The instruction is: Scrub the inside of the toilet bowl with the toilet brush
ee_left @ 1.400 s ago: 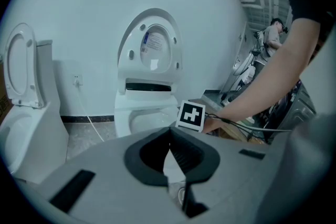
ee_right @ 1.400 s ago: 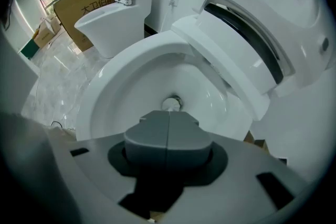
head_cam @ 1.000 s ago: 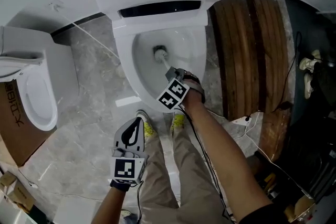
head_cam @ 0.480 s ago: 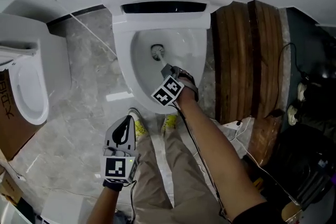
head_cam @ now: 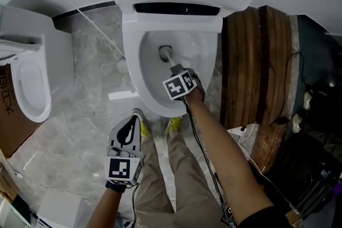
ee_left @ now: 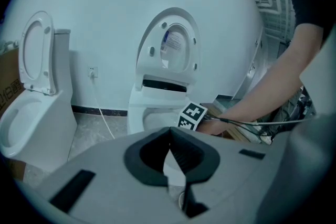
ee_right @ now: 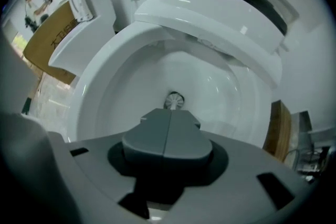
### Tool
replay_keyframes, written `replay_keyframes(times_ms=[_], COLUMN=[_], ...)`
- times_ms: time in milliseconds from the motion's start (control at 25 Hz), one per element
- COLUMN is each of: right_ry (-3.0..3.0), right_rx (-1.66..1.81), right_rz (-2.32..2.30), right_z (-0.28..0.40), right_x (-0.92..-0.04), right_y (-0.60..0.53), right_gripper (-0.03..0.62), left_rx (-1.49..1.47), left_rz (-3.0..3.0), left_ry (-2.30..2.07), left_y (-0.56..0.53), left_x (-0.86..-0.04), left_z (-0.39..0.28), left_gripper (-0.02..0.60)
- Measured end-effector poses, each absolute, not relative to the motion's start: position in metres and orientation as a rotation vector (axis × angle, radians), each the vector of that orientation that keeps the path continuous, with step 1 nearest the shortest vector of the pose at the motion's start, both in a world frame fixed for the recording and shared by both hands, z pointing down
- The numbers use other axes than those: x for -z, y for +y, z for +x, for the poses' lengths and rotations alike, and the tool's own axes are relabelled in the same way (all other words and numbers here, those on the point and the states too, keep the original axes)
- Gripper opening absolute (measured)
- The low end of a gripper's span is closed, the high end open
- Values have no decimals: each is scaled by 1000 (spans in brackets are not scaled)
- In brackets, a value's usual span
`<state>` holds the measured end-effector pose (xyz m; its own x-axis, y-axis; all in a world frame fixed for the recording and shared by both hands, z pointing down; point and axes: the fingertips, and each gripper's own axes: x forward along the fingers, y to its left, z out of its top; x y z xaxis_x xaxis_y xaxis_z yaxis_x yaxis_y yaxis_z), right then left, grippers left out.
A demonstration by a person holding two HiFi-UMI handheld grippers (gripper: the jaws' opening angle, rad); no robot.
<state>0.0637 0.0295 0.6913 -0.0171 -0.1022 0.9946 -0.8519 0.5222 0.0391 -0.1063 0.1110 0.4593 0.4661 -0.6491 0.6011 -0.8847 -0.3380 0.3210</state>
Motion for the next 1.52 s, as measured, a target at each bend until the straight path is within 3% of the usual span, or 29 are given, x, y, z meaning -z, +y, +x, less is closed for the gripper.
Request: replay_keyframes(times_ms=[1040, 1520], right_ry=[-1503, -1739], right_rx=[-814, -763], right_rz=[868, 970], right_z=[71, 83], right_x=[-653, -521], right_y=[54, 129], right_gripper=[156, 153], left_rx=[-521, -530], left_rz=[2150, 2227], left_ry=[-1250, -1248], left_y=[125, 108], left_x=[-439, -364], left_z=[-100, -91], left_gripper=[11, 11])
